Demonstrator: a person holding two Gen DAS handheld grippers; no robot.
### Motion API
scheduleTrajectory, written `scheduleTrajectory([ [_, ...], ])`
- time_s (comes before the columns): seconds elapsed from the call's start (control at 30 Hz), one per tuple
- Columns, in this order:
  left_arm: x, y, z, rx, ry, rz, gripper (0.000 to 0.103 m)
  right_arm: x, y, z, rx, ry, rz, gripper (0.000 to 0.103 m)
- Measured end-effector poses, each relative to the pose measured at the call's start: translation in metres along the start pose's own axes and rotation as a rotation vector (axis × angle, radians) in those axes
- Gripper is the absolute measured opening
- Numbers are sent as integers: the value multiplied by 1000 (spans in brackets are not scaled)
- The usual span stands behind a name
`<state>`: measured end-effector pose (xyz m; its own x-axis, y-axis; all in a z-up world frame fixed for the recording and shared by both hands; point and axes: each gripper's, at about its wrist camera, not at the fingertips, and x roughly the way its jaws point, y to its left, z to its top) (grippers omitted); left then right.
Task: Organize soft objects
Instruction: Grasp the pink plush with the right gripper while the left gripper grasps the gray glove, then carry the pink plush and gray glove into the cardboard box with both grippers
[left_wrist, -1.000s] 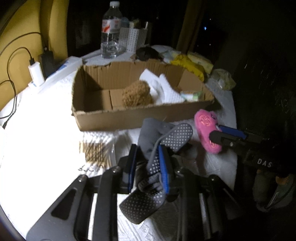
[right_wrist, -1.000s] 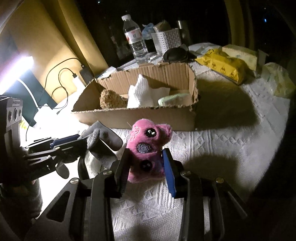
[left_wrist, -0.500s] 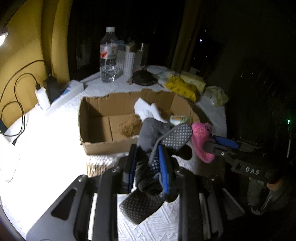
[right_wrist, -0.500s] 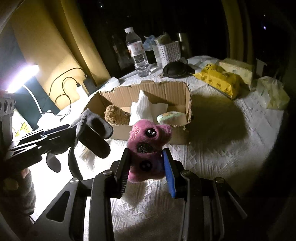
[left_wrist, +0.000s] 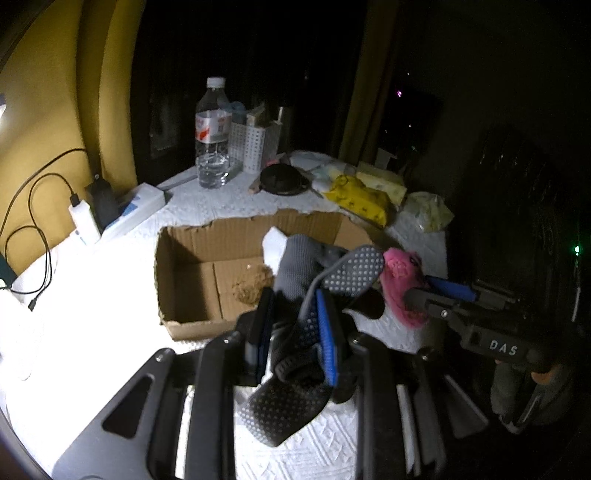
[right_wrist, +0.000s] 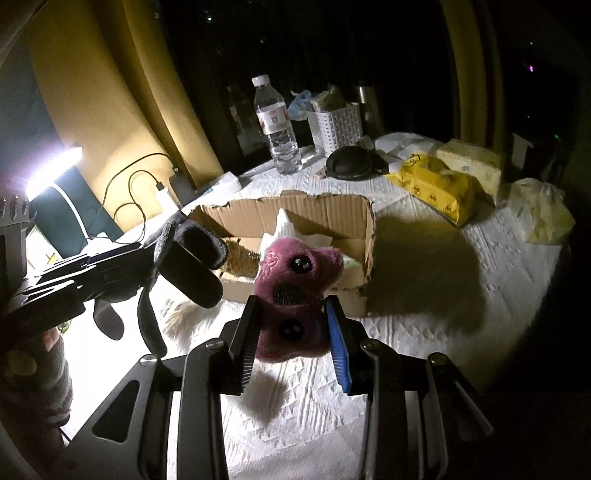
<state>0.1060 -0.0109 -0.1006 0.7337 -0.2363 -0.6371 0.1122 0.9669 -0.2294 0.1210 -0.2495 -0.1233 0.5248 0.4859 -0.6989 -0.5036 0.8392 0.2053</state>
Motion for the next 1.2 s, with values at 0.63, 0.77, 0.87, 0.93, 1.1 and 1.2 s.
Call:
scheduleTrajectory([
  [0.63,38,-9,30,-22,-17,43,24,20,-25,30,-13,-13,32,37],
  [0.77,49,-8,36,-30,-15,54,24,29,-32,34,-11,-5,42,37],
  [0.87,59,-7,40,-35,-12,59,24,36,-37,38,-11,-1,47,37],
  [0.93,65,-7,42,-35,-10,60,24,40,-39,41,-11,1,50,37],
  [1.1,80,-6,48,-33,-2,67,24,52,-43,48,-18,7,53,37],
  [1.2,88,-5,49,-34,6,70,24,57,-44,52,-17,8,58,37],
])
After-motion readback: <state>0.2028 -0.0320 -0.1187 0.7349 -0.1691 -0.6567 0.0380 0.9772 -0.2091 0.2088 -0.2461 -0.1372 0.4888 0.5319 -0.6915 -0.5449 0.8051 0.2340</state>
